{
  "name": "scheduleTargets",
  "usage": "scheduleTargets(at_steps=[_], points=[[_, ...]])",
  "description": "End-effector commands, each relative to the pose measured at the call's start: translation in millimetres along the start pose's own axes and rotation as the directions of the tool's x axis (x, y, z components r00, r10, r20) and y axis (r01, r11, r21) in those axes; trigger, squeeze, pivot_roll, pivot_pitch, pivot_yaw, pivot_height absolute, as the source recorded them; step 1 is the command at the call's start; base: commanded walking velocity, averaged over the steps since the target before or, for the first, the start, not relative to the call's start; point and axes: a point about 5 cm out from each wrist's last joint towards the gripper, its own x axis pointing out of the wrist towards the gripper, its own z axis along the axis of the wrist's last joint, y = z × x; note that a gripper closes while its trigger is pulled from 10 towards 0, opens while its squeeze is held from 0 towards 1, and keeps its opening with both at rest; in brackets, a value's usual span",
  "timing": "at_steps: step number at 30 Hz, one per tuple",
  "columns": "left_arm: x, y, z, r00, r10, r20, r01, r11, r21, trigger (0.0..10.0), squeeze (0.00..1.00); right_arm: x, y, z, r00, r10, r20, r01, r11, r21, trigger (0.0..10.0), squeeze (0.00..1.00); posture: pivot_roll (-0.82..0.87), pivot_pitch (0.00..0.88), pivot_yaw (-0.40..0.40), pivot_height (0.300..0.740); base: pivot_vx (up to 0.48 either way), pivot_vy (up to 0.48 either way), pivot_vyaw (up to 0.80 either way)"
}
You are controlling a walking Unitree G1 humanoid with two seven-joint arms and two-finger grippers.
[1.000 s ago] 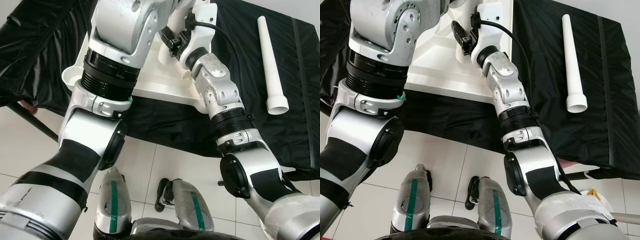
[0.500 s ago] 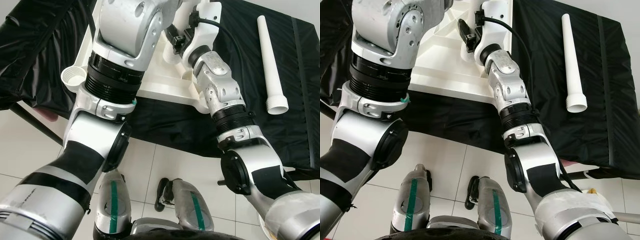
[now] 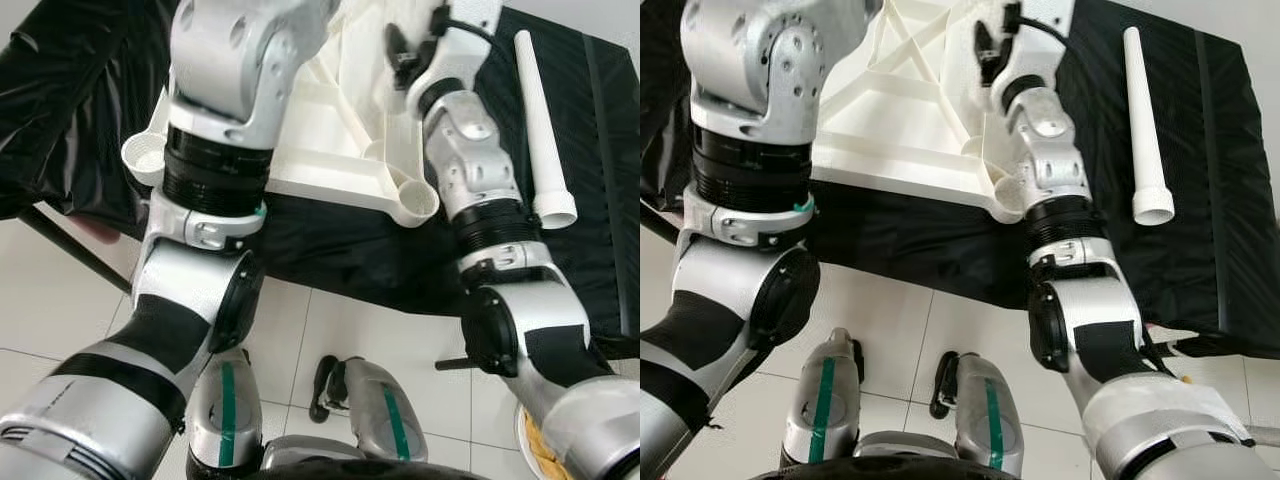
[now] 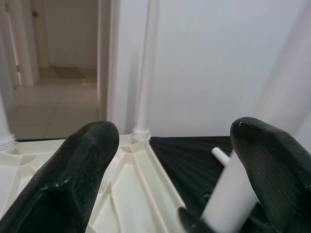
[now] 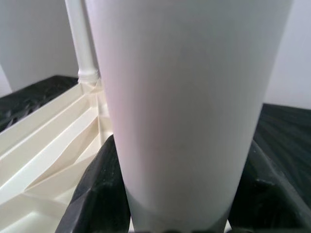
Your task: Building children table
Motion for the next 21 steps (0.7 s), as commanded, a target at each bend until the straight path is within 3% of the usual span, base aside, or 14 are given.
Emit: scheduleTargets(at_steps=[1,4,7,12,14,17,21], points=[[-1.6,-3.0,-1,1.000,-0.007,0.015,0.007,1.000,0.018,10.0,0.00,-2.9,-9.9,5,0.999,-0.020,0.033,0.020,1.000,-0.002,10.0,0.00,0.12,0.056,-0.110,0.740,0.000,0.000,0.00],[-3.6,0.1,-7,1.000,-0.002,0.012,0.002,1.000,0.029,10.0,0.00,-5.3,-14.5,6,0.999,-0.030,0.044,0.030,1.000,0.001,10.0,0.00,0.12,0.057,-0.110,0.740,0.000,0.000,0.00],[-11.4,5.3,-32,1.000,0.001,0.016,-0.003,0.992,0.122,10.0,0.00,-13.3,-25.1,8,0.997,-0.055,0.057,0.055,0.998,-0.003,10.0,0.00,0.11,0.059,-0.108,0.740,0.000,0.000,0.00],[-17.5,6.2,-55,1.000,-0.006,-0.011,0.008,0.986,0.164,10.0,0.00,-18.9,-29.0,6,0.997,-0.061,0.056,0.062,0.998,-0.019,10.0,0.00,0.11,0.055,-0.108,0.740,0.000,0.000,0.00],[-26.5,-3.5,-72,0.991,-0.130,-0.035,0.134,0.974,0.185,10.0,0.00,-21.6,-32.0,5,0.996,-0.068,0.057,0.069,0.997,-0.019,10.0,0.00,0.11,0.050,-0.107,0.740,0.000,0.000,0.00],[-40.0,-20.5,-93,0.953,-0.288,-0.092,0.302,0.925,0.232,10.0,0.00,-22.2,-35.2,7,0.995,-0.077,0.061,0.078,0.997,-0.022,10.0,0.00,0.10,0.047,-0.105,0.740,0.000,0.000,0.00],[-50.4,-29.9,-117,0.913,-0.372,-0.167,0.404,0.882,0.244,10.0,0.00,-21.6,-37.2,10,0.995,-0.076,0.066,0.078,0.997,-0.025,10.0,0.00,0.10,0.040,-0.104,0.740,0.000,0.000,0.00]])
